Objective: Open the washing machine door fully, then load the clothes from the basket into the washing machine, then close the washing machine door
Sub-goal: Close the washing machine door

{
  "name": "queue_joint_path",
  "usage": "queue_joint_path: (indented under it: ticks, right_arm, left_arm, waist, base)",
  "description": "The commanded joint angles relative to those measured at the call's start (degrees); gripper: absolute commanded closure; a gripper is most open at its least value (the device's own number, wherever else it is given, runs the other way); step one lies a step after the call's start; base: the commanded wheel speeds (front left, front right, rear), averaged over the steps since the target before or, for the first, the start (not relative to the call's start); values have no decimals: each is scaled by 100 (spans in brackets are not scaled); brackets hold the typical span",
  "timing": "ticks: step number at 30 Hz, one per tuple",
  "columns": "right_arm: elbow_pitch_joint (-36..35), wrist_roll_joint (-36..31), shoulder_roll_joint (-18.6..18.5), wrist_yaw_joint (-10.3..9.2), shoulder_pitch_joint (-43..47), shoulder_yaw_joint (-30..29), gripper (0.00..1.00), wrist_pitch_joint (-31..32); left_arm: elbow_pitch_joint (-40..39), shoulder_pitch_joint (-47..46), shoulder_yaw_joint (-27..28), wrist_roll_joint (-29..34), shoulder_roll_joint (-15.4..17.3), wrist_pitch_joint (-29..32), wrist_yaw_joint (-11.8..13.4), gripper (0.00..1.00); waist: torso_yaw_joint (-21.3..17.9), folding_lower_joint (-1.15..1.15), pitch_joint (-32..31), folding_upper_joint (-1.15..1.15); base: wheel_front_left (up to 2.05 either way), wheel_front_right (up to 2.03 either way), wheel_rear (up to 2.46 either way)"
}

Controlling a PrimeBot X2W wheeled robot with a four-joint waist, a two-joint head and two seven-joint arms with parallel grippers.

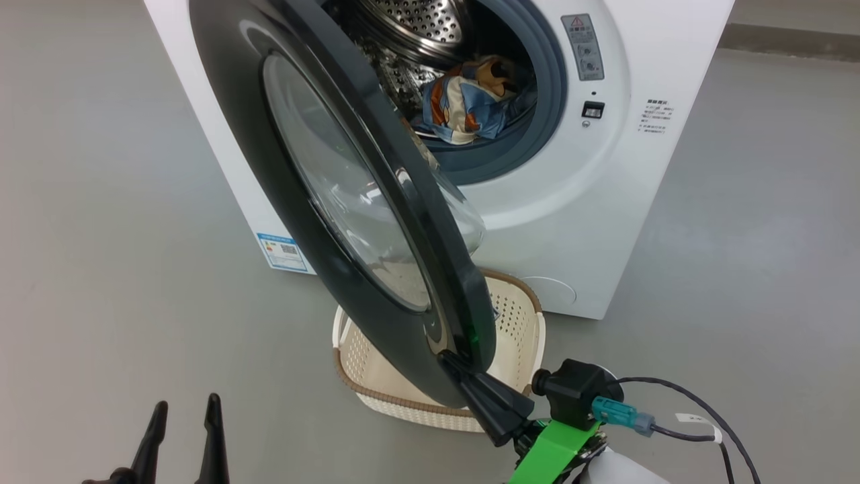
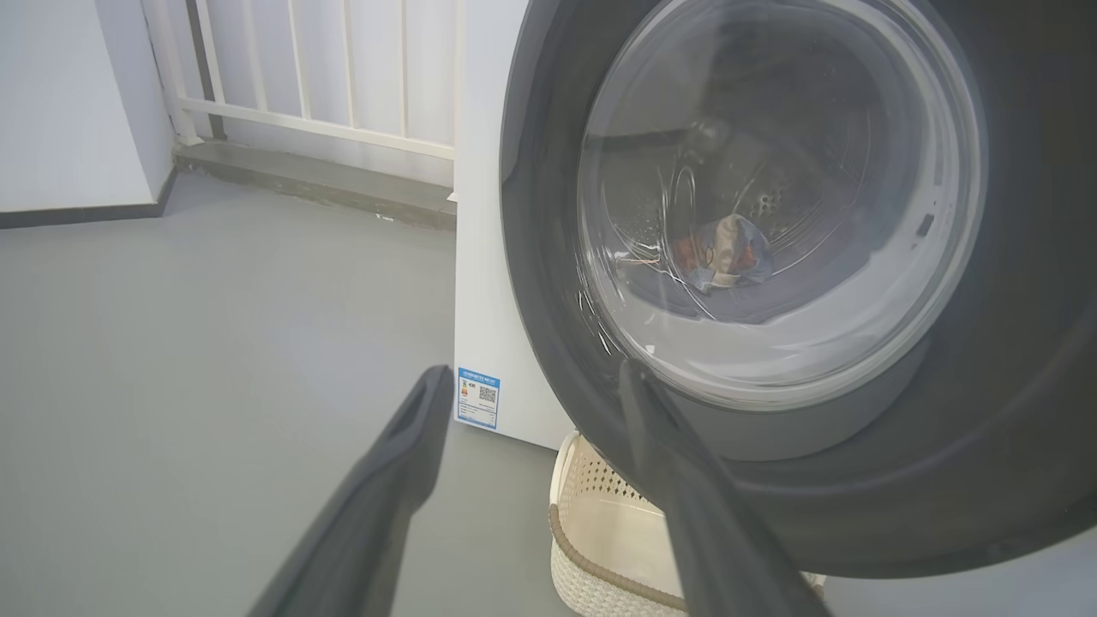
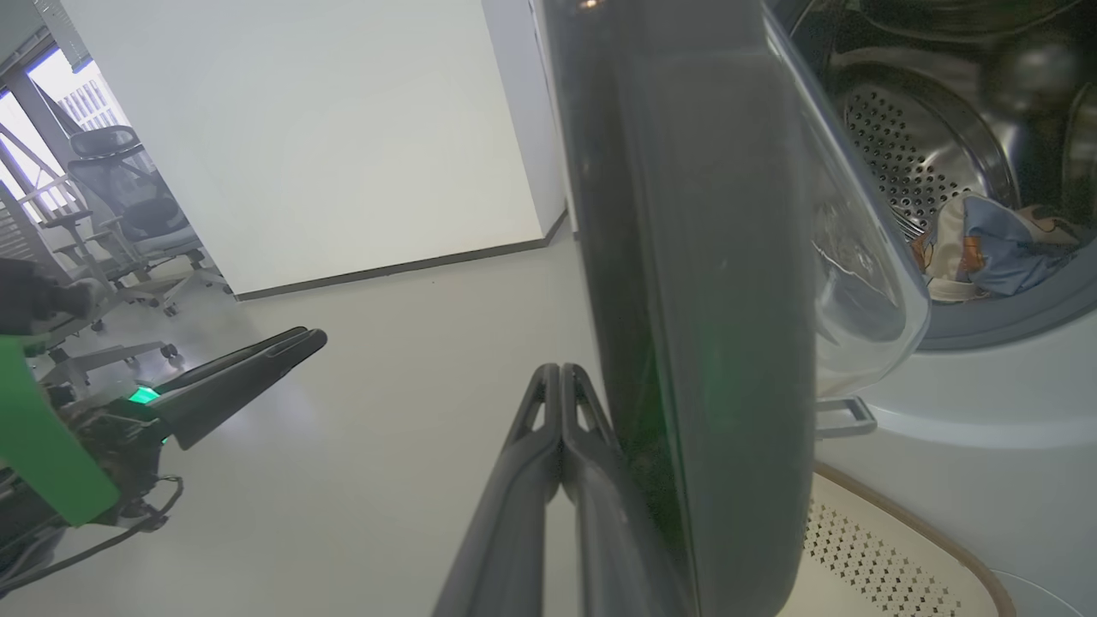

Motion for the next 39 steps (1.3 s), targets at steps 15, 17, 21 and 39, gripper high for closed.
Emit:
queue_joint_path:
  ticks: [15,17,21,39]
  right_arm:
    - [-63,-143,-32,43,-544,-817,100,-29]
    - [-54,-181,-63,43,-624,-979,100,-29]
    - [-32,-253,-114,43,-791,-1332,100,-29]
    - [224,-400,-326,43,-1741,-2572,100,-29]
  left_arm:
    - [-219,-511,75,18,11,-61,-12,0]
    - [-244,-569,43,19,-5,-61,-12,0]
    - [-293,-687,-27,27,-34,-61,-12,0]
    - [-469,-1253,-375,28,-130,-61,-12,0]
  waist:
    - [-112,0,527,0]
    - [-120,0,618,0]
    - [-120,0,794,0]
    - [70,0,1587,0]
  base:
    - [0,0,0]
    - [0,0,0]
    - [0,0,0]
    - [0,0,0]
